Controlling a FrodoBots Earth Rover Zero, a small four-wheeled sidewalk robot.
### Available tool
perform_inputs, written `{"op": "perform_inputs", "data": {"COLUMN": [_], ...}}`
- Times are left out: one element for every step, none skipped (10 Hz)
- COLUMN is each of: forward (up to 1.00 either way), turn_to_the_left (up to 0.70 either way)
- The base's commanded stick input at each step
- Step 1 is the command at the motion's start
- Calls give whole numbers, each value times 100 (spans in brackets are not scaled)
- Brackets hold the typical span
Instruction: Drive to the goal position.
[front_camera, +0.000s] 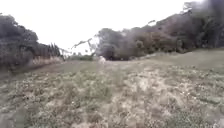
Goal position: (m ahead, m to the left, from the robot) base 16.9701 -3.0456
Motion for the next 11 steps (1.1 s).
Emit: {"op": "perform_inputs", "data": {"forward": [50, 50, 50, 50, 50, 50, 50, 50, 50, 50, 50], "turn_to_the_left": [0, 0, 0, 0, 0, 0, 11, 24, 37, 34, 26]}}
